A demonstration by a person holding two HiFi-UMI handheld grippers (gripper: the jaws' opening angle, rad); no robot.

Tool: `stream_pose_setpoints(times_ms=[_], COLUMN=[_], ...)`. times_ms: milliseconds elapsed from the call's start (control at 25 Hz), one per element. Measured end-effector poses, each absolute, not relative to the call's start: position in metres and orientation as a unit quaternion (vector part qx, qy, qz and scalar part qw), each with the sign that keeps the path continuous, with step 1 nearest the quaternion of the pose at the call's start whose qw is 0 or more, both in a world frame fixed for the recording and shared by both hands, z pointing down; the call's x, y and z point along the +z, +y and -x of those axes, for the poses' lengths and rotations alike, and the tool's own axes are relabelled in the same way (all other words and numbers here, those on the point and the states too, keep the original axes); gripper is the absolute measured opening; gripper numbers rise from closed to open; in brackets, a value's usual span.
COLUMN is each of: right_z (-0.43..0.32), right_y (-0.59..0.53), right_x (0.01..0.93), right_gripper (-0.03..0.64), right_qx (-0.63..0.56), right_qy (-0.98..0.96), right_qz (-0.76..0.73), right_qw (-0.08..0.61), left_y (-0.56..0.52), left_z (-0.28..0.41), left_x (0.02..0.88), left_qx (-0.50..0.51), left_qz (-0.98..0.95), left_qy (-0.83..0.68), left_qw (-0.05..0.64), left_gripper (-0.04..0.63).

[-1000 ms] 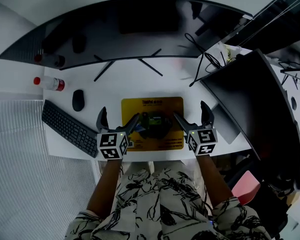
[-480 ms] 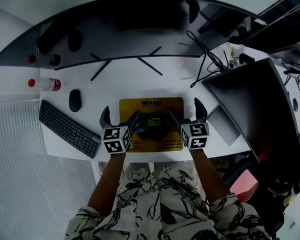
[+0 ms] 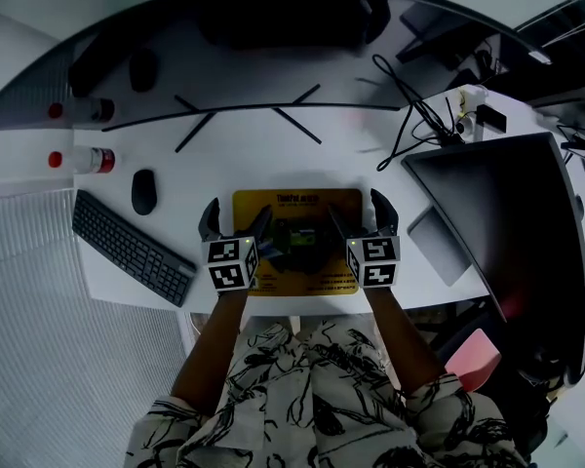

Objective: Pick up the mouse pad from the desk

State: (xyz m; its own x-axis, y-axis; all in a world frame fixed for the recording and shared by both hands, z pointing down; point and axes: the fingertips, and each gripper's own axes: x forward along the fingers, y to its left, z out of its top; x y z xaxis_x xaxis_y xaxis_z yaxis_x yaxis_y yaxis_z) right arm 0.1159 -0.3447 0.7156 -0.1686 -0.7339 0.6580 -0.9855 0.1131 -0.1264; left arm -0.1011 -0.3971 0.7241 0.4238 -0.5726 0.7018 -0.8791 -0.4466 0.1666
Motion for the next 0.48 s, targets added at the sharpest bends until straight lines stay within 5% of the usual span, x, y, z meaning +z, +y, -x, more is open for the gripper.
stream_pose_setpoints(times_ms=[480], right_z=[-0.112], right_y=[-0.344], right_x=[0.736], right_gripper=[0.366], right_qx=[0.293], right_qy=[-0.700], right_qz=[-0.601], right_qw=[0.252], left_y=[-0.400], left_z=[0.098], left_x=[0.739], left_qx=[0.327], left_qz=[-0.789], left_qy=[-0.456], left_qw=[0.252], left_gripper=[0.387])
